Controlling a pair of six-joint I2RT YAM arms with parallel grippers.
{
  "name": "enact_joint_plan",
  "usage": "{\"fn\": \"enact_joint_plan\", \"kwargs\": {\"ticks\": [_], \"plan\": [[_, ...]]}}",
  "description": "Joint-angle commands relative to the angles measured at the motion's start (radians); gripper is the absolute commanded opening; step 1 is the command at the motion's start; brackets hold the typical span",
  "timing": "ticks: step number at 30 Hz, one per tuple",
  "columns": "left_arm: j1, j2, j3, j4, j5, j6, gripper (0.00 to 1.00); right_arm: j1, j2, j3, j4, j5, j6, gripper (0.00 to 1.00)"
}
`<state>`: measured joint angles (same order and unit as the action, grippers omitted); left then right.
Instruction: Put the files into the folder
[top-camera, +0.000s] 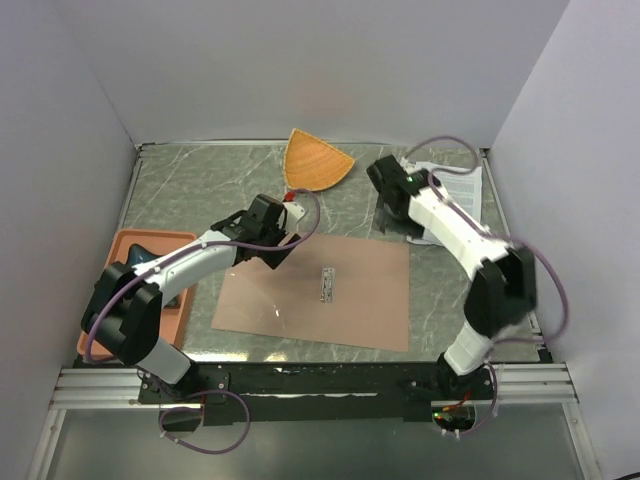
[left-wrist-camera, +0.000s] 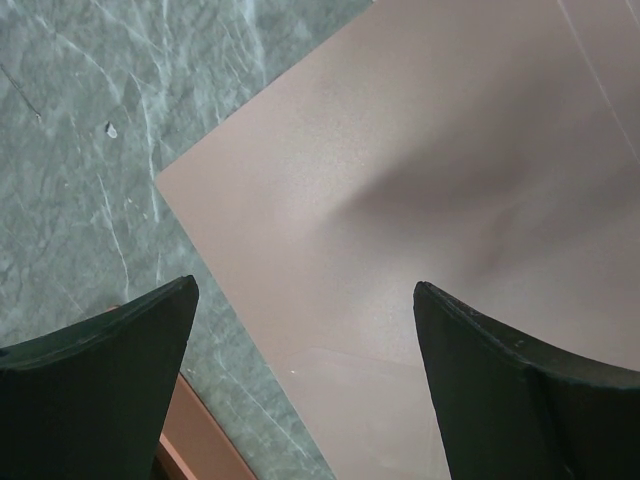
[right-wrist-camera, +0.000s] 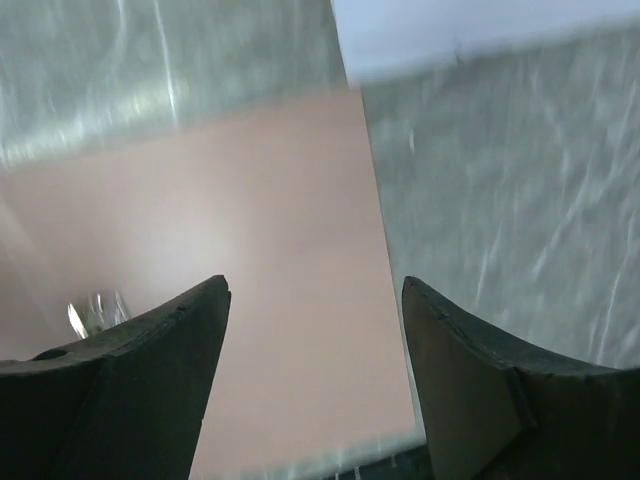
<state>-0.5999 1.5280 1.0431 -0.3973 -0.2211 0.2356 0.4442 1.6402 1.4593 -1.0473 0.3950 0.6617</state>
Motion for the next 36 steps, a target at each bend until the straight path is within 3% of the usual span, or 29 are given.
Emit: {"fn": "enact_joint_plan", "kwargs": {"ticks": [1,9,16,24,36], "plan": [[0.035,-0.025,-0.009,0.068,-0.006,-0.001,0.96,-0.055,0.188,0.245,-0.011,0.116,-0.151,0.73],[0.115,-0.055,-0.051,0.068,0.014,-0.01,0.96,-0.157,0.487,0.492,-0.068,0.098,-0.273,0.63],[0.135,-0.088,-0.077,0.069,0.006,-0.007,0.96,-0.188,0.585,0.501,-0.074,0.077,-0.315,0.62],[0.147,-0.103,-0.078,0.057,0.005,-0.012,0.96,-0.193,0.569,0.383,0.02,0.013,-0.338,0.61],[0.149,-0.123,-0.057,0.037,-0.003,-0.032,0.96,-0.242,0.573,0.346,0.033,-0.056,-0.329,0.54]]}}
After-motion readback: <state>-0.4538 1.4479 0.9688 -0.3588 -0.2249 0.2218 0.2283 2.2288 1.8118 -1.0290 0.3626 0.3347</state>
